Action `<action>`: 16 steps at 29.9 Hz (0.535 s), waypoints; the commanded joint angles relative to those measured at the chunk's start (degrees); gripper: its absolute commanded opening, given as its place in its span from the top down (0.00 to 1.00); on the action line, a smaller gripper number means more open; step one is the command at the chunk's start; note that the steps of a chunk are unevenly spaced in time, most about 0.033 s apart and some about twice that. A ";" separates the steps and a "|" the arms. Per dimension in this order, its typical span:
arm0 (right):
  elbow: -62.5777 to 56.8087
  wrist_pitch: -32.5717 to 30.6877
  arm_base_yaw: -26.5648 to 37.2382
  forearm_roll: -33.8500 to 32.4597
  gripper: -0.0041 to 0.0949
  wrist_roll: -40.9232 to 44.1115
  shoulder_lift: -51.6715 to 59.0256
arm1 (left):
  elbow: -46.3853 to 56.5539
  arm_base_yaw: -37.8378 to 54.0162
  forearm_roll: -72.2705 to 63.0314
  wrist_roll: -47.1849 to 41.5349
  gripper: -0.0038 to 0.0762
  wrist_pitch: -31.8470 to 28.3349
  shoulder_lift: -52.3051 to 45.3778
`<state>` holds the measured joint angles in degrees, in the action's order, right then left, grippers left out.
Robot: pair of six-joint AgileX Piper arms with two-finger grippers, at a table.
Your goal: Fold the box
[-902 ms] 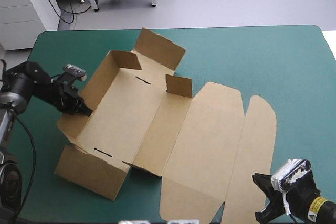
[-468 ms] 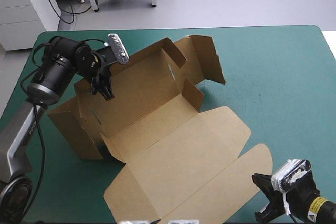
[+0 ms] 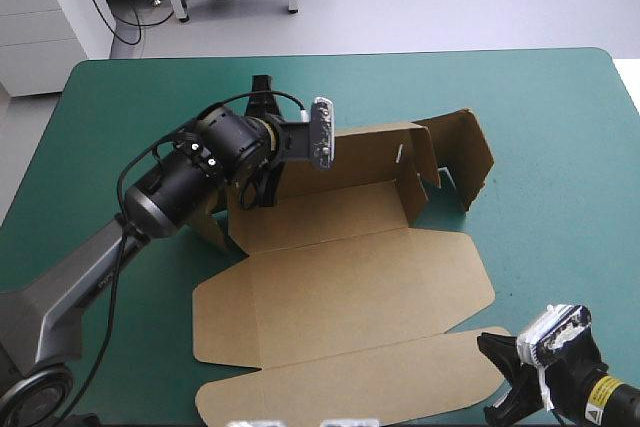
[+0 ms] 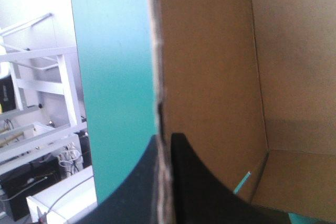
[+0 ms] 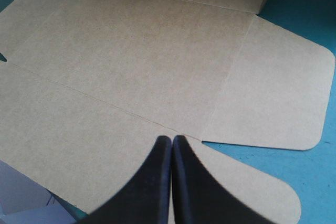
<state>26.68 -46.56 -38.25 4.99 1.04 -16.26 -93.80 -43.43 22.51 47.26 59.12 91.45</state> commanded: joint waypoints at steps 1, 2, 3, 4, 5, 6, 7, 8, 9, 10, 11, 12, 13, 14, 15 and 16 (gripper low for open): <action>1.47 3.90 0.17 -0.33 0.97 -0.08 -0.53 | -1.39 -3.58 5.15 -0.85 0.96 -1.78 -2.38; 1.47 4.01 0.17 -0.64 0.97 -0.08 -0.53 | -1.29 -4.01 6.19 -1.58 0.96 -1.78 -2.38; 1.47 4.01 0.17 -1.01 0.97 -0.08 -0.53 | -1.18 -4.60 7.24 -1.70 0.96 -1.78 -2.38; 1.47 4.01 0.17 -1.33 0.97 -0.08 -0.53 | -0.89 -4.72 8.05 -2.18 0.96 -2.09 -2.38; 1.47 4.01 0.17 -1.95 0.97 0.37 -0.53 | -0.30 -5.00 9.15 -2.96 0.96 -2.45 -2.38; 1.47 4.12 0.17 -2.48 0.97 0.99 -0.53 | 0.50 -5.12 9.90 -3.23 0.96 -2.58 -2.38; 1.47 4.10 0.17 -3.28 0.97 2.02 -0.53 | 1.59 -5.12 10.85 -3.74 0.96 -2.88 -2.49; 1.47 4.13 0.17 -4.03 0.97 3.21 -0.53 | 2.78 -5.12 11.89 -4.62 0.96 -3.93 -2.71; 1.47 4.13 0.17 -4.99 0.97 4.27 -0.53 | 4.64 -5.12 13.26 -5.44 0.96 -5.44 -2.98; 1.47 4.23 0.17 -5.30 0.97 4.86 -0.53 | 6.64 -5.12 14.81 -7.37 0.96 -7.09 -3.40; 1.47 4.23 0.17 -5.61 0.97 4.86 -0.53 | 8.84 -5.12 17.20 -9.61 0.96 -9.56 -3.85; 1.47 4.23 0.17 -5.70 0.97 4.86 -0.53 | 10.99 -5.12 19.59 -11.80 0.96 -12.03 -4.44; 1.47 4.23 0.17 -5.82 0.97 4.86 -0.53 | 13.15 -5.12 22.15 -14.43 0.96 -14.81 -5.08; 1.47 4.23 0.17 -5.82 0.97 4.86 -0.53 | 14.82 -5.12 24.13 -16.62 0.96 -17.34 -5.61; 1.47 4.23 0.17 -5.82 0.97 4.86 -0.53 | 16.78 -5.12 26.38 -18.72 0.96 -19.30 -6.30; 1.47 4.23 0.17 -5.82 0.97 4.86 -0.53 | 18.70 -5.12 28.83 -20.56 0.96 -20.68 -6.98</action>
<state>26.68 -46.31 -38.25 0.00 5.77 -16.26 -77.97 -48.19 43.72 31.59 44.74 88.09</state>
